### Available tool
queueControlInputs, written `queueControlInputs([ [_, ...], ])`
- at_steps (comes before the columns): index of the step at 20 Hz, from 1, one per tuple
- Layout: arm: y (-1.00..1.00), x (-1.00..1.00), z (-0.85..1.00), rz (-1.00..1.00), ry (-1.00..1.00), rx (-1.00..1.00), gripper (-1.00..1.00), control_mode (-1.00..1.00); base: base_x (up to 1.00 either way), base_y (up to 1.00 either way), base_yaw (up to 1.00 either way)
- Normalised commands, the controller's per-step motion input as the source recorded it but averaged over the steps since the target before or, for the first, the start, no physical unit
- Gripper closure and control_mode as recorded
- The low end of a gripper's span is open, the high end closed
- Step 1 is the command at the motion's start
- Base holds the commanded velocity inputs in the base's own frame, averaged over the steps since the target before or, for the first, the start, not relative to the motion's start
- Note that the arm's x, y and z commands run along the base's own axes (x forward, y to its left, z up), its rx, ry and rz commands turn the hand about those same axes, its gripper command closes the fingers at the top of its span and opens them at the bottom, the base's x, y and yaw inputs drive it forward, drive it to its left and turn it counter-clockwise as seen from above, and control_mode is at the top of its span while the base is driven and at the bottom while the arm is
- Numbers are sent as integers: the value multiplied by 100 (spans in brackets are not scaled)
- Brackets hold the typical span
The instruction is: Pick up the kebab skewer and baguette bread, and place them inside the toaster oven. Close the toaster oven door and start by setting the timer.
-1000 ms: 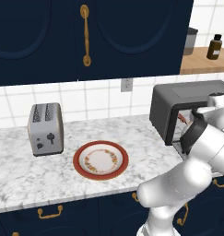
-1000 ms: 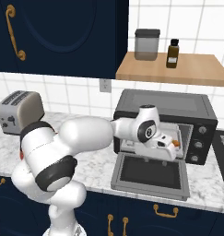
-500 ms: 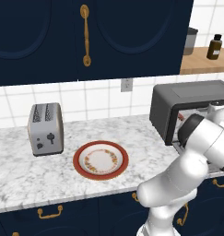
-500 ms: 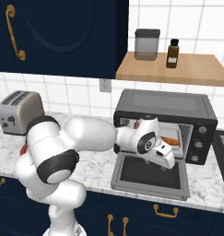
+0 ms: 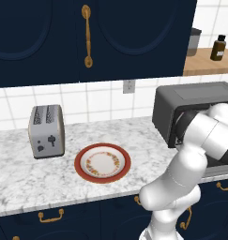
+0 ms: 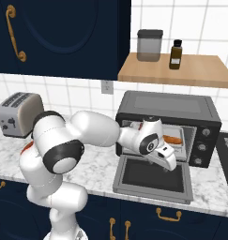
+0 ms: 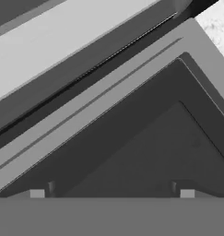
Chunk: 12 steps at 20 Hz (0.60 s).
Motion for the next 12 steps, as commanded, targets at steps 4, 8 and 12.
queueControlInputs([
  [4, 0, 23, 3, -18, 0, 0, -100, -100, 0, 0, 0],
  [8, 0, 16, 0, -19, 0, 0, -100, -100, 0, 0, 0],
  [12, 0, 0, 2, -16, -1, 0, -100, -100, 0, 0, 0],
])
